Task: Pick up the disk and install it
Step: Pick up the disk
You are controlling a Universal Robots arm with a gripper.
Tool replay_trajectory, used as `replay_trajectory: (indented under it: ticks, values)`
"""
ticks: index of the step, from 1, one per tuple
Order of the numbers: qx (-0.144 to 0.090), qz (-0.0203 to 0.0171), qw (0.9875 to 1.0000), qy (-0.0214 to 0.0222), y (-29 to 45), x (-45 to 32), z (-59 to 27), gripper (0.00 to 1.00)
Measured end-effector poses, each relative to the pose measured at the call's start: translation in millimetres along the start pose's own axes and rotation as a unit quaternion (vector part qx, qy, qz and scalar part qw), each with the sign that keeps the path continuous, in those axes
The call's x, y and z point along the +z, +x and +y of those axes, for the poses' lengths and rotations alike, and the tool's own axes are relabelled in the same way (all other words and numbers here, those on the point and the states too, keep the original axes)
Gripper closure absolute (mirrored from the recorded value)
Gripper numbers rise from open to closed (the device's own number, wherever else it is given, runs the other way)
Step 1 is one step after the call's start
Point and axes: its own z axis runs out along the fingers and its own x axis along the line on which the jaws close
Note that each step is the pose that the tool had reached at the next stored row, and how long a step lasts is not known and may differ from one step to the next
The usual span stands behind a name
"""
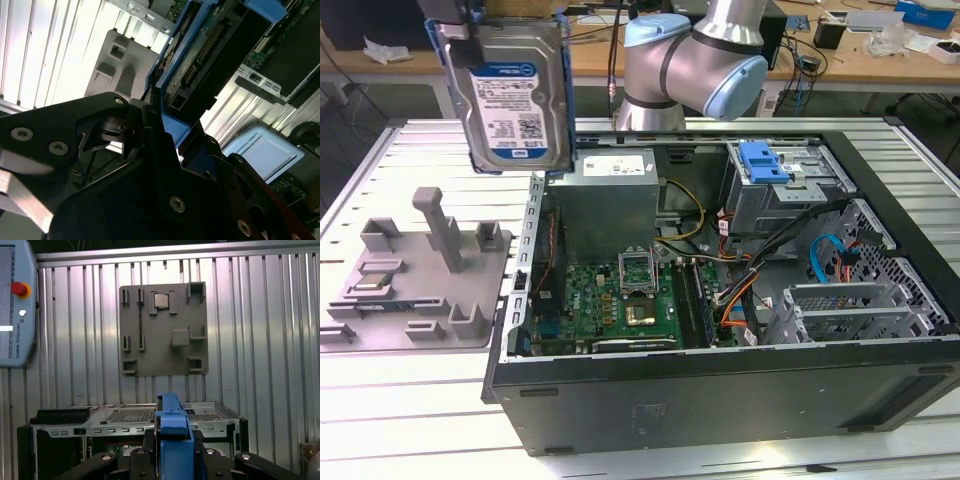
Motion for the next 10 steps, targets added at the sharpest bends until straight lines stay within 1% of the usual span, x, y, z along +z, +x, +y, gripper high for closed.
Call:
replay_trajectory:
  ticks: [1,2,3,7,10]
  values:
    - [0.0,-0.0001,1.0,-0.0001,4.2,-0.3,-9.6,0.63]
    - [0.0,0.0,1.0,-0.0002,7.5,-0.6,-16.8,0.63]
    - [0.0,0.0,1.0,-0.0004,10.0,-0.8,-21.4,0.63]
    - [0.0,0.0,1.0,-0.0006,18.1,-0.8,-32.9,0.63]
    - [0.0,0.0,1.0,-0.001,24.2,-0.9,-44.5,0.63]
